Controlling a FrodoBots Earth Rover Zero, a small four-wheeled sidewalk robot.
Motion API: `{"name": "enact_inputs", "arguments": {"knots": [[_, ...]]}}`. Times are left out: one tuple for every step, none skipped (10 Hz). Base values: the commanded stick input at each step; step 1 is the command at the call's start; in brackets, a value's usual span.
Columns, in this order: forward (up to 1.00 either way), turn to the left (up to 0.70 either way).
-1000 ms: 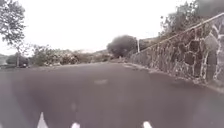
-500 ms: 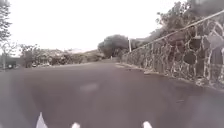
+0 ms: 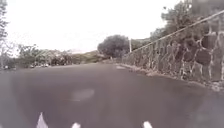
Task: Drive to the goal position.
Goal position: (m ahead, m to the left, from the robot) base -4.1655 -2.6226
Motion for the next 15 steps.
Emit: {"name": "enact_inputs", "arguments": {"knots": [[0.0,0.0],[0.0,0.0],[0.0,0.0],[0.0,0.0],[0.0,0.0],[0.0,0.0],[0.0,0.0],[0.0,0.0],[0.0,0.1],[0.0,0.25],[0.0,0.39],[0.0,0.53],[0.0,0.68],[0.0,1.0],[0.0,1.0]]}}
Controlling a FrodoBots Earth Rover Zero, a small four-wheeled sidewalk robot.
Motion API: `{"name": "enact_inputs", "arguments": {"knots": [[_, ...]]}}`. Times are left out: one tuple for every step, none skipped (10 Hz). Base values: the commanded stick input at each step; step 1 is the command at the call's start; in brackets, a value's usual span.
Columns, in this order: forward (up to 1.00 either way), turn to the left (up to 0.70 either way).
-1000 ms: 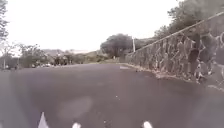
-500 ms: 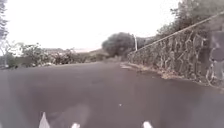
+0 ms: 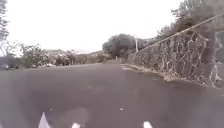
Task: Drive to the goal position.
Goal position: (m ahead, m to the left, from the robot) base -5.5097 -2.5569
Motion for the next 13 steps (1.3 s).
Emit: {"name": "enact_inputs", "arguments": {"knots": [[0.0,1.0],[0.0,1.0],[0.0,1.0],[0.0,1.0],[0.0,1.0],[0.0,1.0],[0.0,1.0],[0.0,1.0],[0.0,1.0],[0.0,1.0],[0.0,1.0],[0.0,1.0],[0.0,1.0]]}}
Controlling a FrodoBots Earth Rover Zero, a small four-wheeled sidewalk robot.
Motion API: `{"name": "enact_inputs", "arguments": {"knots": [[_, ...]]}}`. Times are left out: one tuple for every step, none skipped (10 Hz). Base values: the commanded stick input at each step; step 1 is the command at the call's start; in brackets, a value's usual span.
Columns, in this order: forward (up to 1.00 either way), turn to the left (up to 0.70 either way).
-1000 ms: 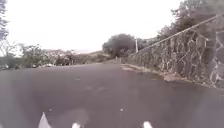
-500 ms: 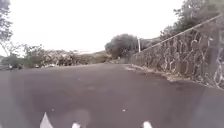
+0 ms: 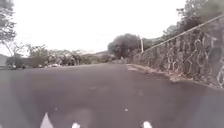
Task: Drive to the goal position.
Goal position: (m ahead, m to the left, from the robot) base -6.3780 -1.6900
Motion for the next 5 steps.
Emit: {"name": "enact_inputs", "arguments": {"knots": [[0.0,1.0],[0.0,1.0],[0.0,1.0],[0.0,1.0],[0.0,1.0]]}}
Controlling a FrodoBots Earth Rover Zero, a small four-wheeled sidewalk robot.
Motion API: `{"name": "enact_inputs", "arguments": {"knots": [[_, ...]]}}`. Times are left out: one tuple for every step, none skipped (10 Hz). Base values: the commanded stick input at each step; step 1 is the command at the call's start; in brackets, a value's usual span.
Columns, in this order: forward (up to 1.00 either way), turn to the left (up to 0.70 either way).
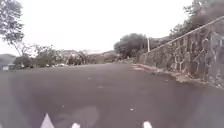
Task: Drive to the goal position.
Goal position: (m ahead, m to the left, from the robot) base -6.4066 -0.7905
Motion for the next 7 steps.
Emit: {"name": "enact_inputs", "arguments": {"knots": [[0.0,1.0],[0.0,1.0],[0.0,1.0],[0.0,1.0],[0.0,1.0],[0.0,1.0],[0.0,1.0]]}}
